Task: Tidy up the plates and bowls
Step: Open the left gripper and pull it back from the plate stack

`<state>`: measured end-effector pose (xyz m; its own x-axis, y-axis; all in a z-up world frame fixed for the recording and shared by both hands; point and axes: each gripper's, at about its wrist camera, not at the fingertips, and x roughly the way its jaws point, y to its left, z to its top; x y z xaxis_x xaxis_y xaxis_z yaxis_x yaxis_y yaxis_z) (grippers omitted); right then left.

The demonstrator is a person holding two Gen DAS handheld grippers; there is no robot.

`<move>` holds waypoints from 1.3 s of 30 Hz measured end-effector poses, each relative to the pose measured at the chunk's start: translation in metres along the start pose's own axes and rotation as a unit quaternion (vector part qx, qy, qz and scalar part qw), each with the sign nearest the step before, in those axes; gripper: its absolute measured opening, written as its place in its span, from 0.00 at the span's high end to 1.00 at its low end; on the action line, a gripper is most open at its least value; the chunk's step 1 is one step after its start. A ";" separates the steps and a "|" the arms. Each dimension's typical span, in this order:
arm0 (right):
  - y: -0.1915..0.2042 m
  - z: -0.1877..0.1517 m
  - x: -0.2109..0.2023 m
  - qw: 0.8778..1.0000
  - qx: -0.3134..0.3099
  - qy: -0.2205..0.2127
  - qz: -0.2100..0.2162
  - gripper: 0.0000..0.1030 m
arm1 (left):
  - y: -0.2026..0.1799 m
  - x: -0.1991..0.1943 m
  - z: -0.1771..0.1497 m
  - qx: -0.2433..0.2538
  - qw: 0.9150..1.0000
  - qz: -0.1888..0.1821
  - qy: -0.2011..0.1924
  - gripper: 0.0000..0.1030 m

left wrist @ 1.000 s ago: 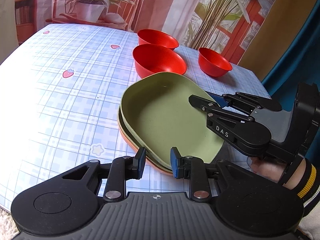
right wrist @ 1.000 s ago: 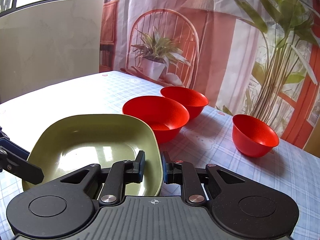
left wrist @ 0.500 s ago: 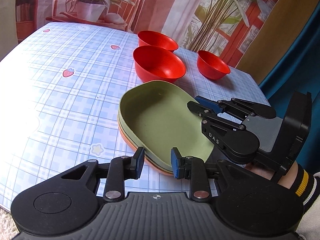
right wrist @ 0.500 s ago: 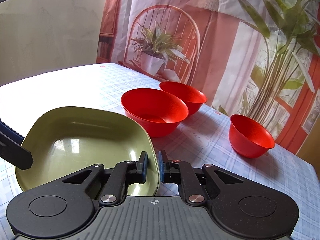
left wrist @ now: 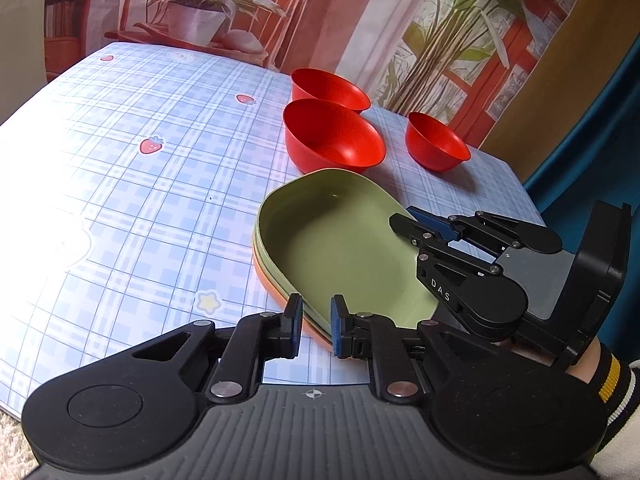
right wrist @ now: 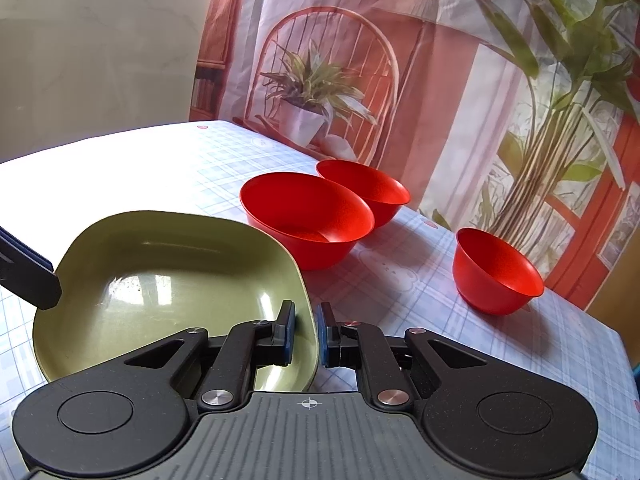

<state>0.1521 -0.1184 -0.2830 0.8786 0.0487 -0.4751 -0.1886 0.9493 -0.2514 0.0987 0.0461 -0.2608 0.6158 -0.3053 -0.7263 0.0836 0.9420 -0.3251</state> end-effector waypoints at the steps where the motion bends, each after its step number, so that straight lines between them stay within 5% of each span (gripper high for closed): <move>1: 0.000 0.000 0.000 1.000 0.000 0.001 0.000 0.89 | 0.001 0.000 0.000 -0.003 1.000 -0.002 0.001 0.85; 8: -0.009 0.003 -0.005 0.999 0.038 -0.002 0.014 0.89 | 0.001 0.002 0.005 0.000 1.000 -0.005 0.006 0.84; 22: -0.032 0.025 -0.021 0.996 0.084 -0.014 0.029 0.88 | -0.017 -0.010 0.047 0.059 0.997 0.008 -0.046 0.84; 39: -0.108 0.027 -0.009 0.992 0.128 -0.006 -0.015 0.87 | -0.048 0.018 0.104 0.113 0.991 0.022 -0.065 0.84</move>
<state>0.1764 -0.2134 -0.2287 0.8874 0.0218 -0.4604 -0.0461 0.9981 -0.0417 0.1868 0.0096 -0.1953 0.7169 -0.2560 -0.6484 0.2178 0.9658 -0.1405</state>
